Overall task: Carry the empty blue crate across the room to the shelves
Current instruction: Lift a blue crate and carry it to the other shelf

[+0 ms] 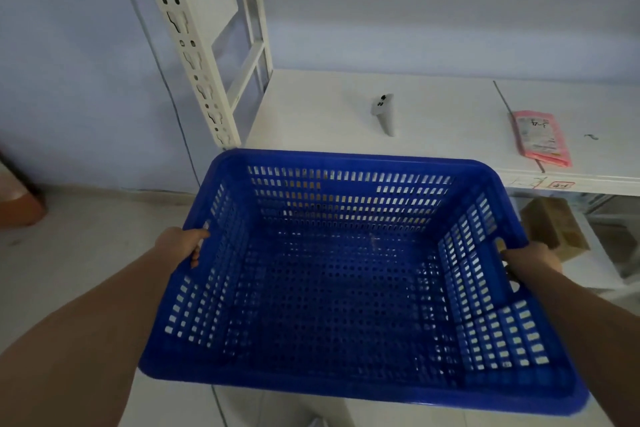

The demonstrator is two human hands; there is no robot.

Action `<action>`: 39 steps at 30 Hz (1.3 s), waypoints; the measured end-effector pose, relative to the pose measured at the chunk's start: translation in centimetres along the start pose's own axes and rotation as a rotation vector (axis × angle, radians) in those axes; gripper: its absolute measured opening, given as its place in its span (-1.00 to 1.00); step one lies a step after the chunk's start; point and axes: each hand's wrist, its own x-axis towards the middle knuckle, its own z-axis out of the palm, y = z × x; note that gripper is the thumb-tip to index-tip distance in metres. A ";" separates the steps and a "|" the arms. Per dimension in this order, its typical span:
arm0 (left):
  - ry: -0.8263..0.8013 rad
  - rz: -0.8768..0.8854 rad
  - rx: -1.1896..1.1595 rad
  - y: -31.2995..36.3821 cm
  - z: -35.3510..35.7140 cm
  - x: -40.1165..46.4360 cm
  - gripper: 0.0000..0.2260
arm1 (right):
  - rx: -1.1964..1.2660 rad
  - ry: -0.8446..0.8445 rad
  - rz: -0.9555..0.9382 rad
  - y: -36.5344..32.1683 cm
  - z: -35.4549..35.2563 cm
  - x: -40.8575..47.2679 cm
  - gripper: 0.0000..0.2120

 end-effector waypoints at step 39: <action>0.135 0.047 0.063 0.2 0.9 2.3 -0.67 | -0.039 -0.001 -0.059 0.1 -0.1 1.1 -0.79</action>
